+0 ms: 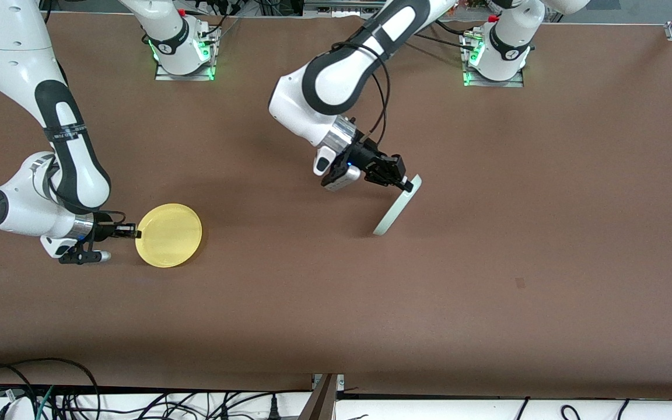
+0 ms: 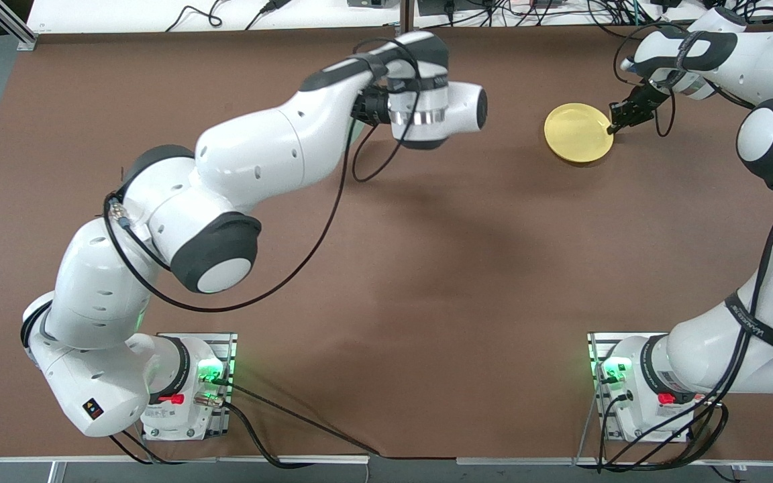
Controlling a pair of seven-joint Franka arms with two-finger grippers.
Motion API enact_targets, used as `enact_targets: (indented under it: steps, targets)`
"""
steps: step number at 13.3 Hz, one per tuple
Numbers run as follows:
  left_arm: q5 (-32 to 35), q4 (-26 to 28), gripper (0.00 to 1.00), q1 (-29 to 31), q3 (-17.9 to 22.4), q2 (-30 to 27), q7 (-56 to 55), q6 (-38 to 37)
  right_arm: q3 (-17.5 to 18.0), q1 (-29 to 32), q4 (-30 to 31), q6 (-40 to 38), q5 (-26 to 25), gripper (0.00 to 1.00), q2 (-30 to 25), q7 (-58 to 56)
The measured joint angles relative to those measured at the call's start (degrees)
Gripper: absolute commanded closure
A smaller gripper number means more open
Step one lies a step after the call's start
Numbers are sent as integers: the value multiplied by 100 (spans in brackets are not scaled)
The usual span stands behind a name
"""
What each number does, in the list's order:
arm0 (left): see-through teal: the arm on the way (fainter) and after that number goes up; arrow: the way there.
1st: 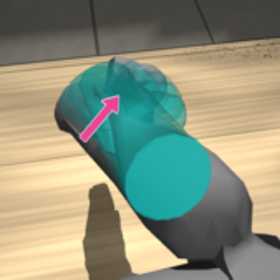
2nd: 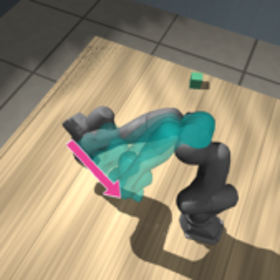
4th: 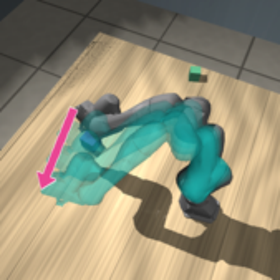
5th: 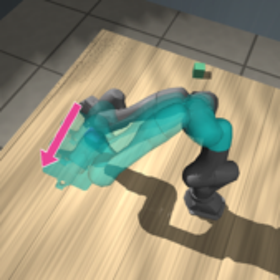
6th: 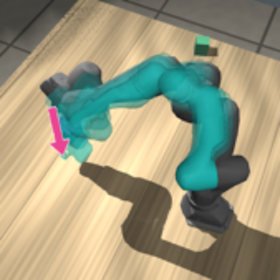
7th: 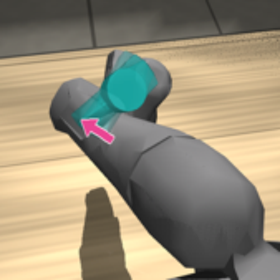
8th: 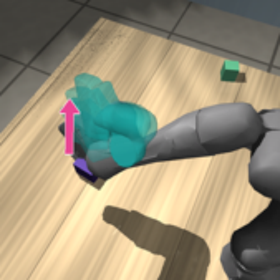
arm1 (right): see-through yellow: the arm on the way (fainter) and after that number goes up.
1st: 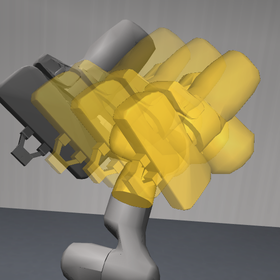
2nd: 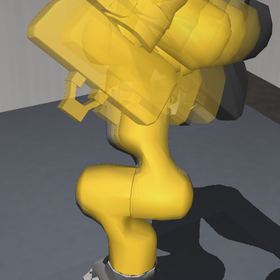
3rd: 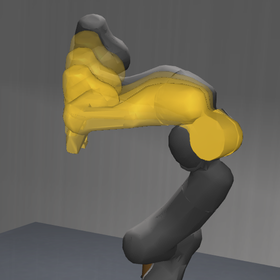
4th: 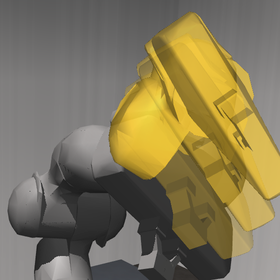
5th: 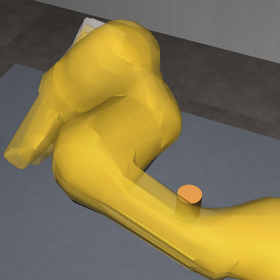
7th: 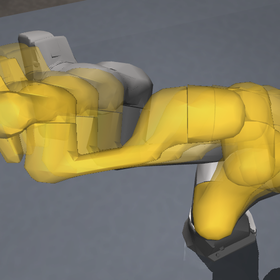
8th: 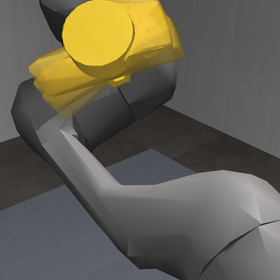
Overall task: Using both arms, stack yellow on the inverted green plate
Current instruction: 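Lift and flip the green plate with the left gripper toward the table middle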
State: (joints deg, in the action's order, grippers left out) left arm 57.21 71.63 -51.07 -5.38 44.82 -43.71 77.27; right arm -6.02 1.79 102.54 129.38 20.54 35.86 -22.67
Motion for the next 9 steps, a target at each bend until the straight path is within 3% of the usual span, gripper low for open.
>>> enact_targets:
  steps: [3, 7, 9]
  targets:
    - [135, -177, 100, -236, 4, 169, -58, 60, -1, 6, -168, -290, 0, 100, -48, -24]
    - [162, -420, 100, -539, 6, 488, -125, 411, -2, 11, -830, -1201, 0, 100, -95, -27]
    - [543, -431, 100, -805, 6, 763, -312, 461, -3, 15, -928, -1350, -1, 100, -96, -35]
